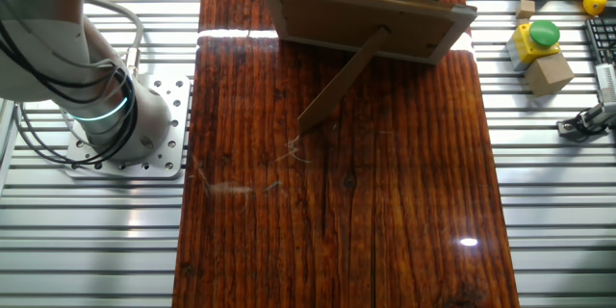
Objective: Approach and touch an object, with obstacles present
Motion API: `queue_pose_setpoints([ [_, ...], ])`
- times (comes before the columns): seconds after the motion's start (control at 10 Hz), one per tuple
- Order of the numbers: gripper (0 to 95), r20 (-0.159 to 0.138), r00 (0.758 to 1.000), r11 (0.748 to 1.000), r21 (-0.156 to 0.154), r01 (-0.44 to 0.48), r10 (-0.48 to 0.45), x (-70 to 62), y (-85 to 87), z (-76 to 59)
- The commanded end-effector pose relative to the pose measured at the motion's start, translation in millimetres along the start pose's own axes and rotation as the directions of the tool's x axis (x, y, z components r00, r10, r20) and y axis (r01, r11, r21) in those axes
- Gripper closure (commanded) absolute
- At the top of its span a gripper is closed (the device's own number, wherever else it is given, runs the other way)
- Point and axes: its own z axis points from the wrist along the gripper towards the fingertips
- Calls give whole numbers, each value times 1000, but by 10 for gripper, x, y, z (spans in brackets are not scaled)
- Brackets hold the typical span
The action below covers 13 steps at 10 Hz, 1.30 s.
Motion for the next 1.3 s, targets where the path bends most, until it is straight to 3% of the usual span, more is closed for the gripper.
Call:
queue_pose_setpoints([
  [0.1, 950, 0, 1000, 1000, -17, -23, 23, 8, 29, 9],
  [1.3, 950, 6, 999, 999, -15, -34, 34, 31, 70, 23],
])
